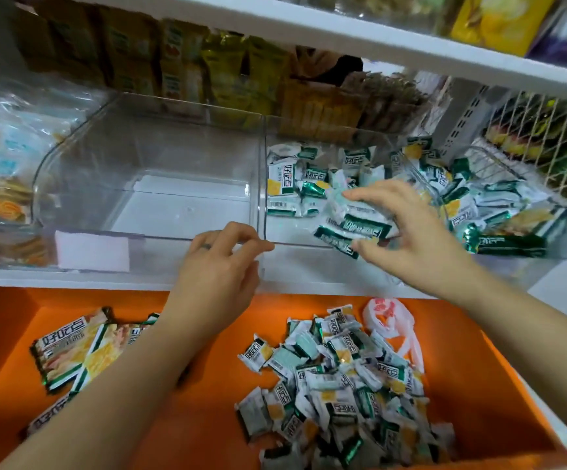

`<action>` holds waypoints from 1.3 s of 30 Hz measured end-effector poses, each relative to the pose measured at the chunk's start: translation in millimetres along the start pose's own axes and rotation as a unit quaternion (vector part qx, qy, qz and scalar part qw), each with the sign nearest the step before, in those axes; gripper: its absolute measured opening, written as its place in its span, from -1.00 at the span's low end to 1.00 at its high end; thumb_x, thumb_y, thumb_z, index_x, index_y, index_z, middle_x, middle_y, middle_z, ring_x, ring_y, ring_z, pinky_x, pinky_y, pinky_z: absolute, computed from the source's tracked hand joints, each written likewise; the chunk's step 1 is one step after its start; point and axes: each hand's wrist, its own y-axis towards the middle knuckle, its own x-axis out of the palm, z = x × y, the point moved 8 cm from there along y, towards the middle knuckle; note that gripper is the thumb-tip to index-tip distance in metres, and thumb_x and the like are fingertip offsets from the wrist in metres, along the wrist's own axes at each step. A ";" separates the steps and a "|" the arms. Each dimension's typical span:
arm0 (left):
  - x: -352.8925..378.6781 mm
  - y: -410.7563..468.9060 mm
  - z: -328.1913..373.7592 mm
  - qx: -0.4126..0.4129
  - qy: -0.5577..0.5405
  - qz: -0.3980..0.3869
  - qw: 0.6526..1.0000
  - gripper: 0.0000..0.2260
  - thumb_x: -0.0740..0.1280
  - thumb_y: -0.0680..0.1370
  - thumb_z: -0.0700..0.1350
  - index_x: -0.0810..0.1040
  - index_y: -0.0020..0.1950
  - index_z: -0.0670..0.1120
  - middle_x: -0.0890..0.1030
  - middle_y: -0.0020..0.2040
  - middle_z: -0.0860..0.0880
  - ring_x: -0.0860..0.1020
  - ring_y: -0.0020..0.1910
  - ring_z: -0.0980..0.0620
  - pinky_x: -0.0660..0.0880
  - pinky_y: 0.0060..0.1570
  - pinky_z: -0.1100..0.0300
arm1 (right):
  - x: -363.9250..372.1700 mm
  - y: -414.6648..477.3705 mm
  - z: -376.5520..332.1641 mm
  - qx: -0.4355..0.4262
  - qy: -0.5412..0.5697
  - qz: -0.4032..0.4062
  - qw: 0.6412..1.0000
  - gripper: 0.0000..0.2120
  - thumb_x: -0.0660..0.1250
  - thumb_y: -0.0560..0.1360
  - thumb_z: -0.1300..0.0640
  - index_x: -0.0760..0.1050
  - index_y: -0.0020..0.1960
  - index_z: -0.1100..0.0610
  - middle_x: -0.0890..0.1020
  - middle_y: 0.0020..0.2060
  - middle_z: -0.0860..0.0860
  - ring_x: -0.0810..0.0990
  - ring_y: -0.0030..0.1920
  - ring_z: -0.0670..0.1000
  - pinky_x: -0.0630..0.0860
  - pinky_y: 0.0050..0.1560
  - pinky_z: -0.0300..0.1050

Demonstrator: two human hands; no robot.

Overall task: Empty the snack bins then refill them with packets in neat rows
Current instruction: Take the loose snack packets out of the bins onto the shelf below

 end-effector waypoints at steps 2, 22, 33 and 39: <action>2.2 -1.8 1.0 0.003 0.006 -0.001 1.000 -0.72 0.24 0.47 -0.15 0.62 0.13 -0.09 0.55 0.06 -0.09 0.57 -0.09 -0.19 0.44 0.06 -0.08 | 20.9 -41.6 10.9 0.017 0.005 -0.048 0.999 -0.53 0.33 0.45 -0.04 0.31 0.30 -0.30 0.34 0.18 -0.16 0.39 0.21 -0.24 0.26 0.21 -0.47; 3.1 -2.7 7.4 0.023 0.016 -0.005 1.000 -0.74 0.30 0.46 -0.15 0.62 0.13 -0.06 0.57 0.11 -0.08 0.58 -0.03 -0.13 0.39 0.12 -0.06 | 13.0 -20.9 16.6 0.055 -0.013 -0.053 0.997 -0.72 0.38 0.49 0.13 0.55 0.20 0.05 0.58 0.04 -0.09 0.57 -0.02 -0.14 0.51 0.02 -0.26; -8.4 16.4 -20.5 -0.036 -0.146 0.013 0.989 -0.71 0.21 0.53 -0.13 0.56 0.21 -0.03 0.56 0.05 0.05 0.57 -0.05 0.11 0.59 -0.12 0.05 | 57.1 145.4 62.3 0.073 -0.143 -0.047 0.986 -0.32 0.44 0.44 0.09 0.23 0.48 0.01 0.35 0.34 0.20 0.31 0.36 0.19 0.25 0.32 -0.08; -11.6 21.8 -31.0 -0.054 -0.175 0.044 0.982 -0.71 0.21 0.52 -0.15 0.54 0.22 -0.02 0.56 0.03 0.05 0.52 -0.06 0.17 0.59 -0.22 0.05 | 94.2 206.5 84.3 0.076 -0.234 -0.126 0.961 -0.29 0.47 0.42 0.06 0.24 0.48 0.02 0.36 0.42 0.13 0.41 0.33 0.20 0.41 0.26 0.00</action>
